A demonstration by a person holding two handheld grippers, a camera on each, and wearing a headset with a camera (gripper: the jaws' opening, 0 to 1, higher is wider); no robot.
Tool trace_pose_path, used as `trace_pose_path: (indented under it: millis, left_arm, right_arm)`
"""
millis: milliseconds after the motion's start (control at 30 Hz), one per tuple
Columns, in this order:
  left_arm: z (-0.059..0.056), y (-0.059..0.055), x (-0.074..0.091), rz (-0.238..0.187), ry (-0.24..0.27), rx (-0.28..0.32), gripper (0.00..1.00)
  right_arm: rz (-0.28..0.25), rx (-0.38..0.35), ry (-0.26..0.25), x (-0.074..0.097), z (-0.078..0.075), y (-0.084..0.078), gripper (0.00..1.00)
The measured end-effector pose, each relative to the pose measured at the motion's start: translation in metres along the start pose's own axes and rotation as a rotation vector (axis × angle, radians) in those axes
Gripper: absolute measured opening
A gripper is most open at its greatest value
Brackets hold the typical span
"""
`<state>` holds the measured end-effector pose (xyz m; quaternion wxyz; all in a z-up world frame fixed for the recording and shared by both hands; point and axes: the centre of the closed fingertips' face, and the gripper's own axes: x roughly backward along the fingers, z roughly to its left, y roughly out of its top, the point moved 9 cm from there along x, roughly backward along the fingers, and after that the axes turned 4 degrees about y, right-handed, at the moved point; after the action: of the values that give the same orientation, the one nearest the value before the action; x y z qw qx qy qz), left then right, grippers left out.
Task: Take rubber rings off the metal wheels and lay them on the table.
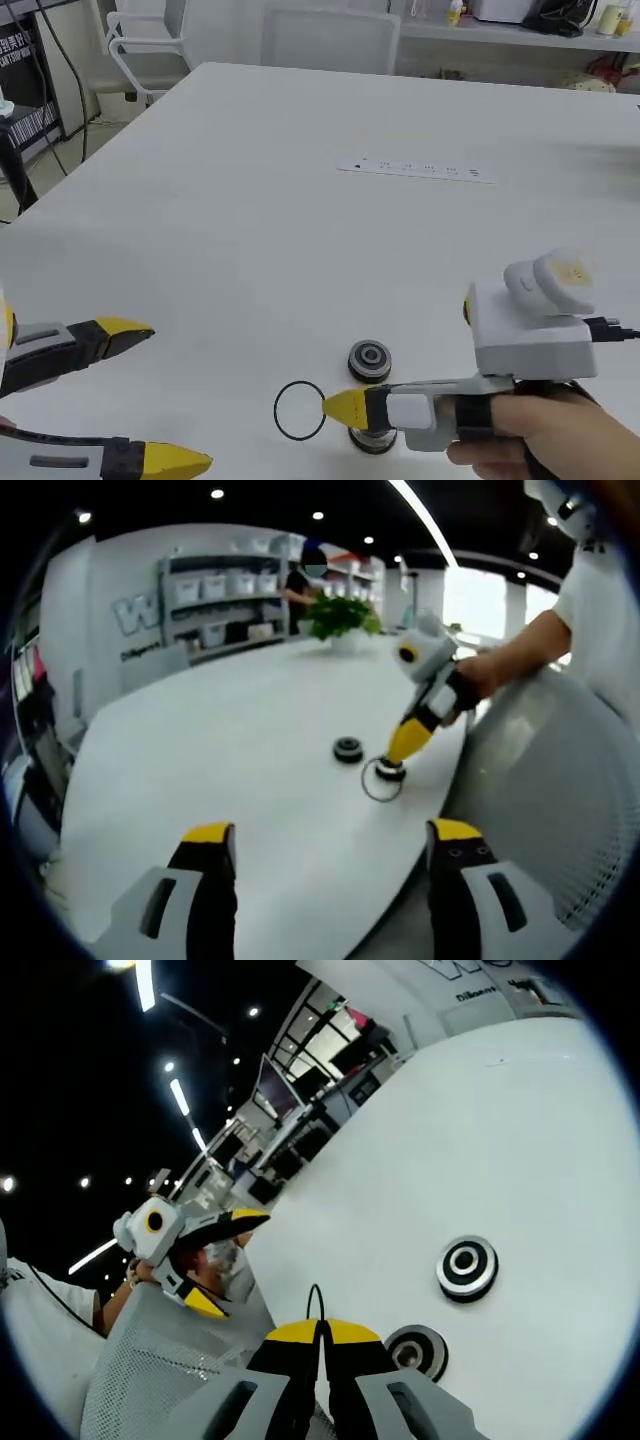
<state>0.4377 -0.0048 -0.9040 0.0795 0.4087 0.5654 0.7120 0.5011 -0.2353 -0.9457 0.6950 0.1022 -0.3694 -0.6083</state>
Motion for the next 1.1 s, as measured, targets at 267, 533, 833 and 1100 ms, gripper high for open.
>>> trace_pose_path:
  millis: [267,533,833,1100]
  left_arm:
    - [0.001,0.001,0.001,-0.010,0.005,0.019,0.81]
    - [0.000,-0.002,0.000,-0.003,0.001,0.023,0.81]
    - [0.001,-0.002,0.001,-0.003,0.007,0.020,0.80]
    - [0.000,0.000,0.000,-0.002,0.000,0.012,0.80]
  right_arm:
    - [0.030,0.069,-0.053,-0.009,0.001,-0.006,0.00]
    - [0.059,0.159,-0.094,-0.014,-0.003,-0.008,0.00]
    - [0.099,0.264,-0.117,-0.017,-0.001,-0.008,0.02]
    - [0.124,0.320,-0.137,-0.017,-0.001,-0.008,0.11]
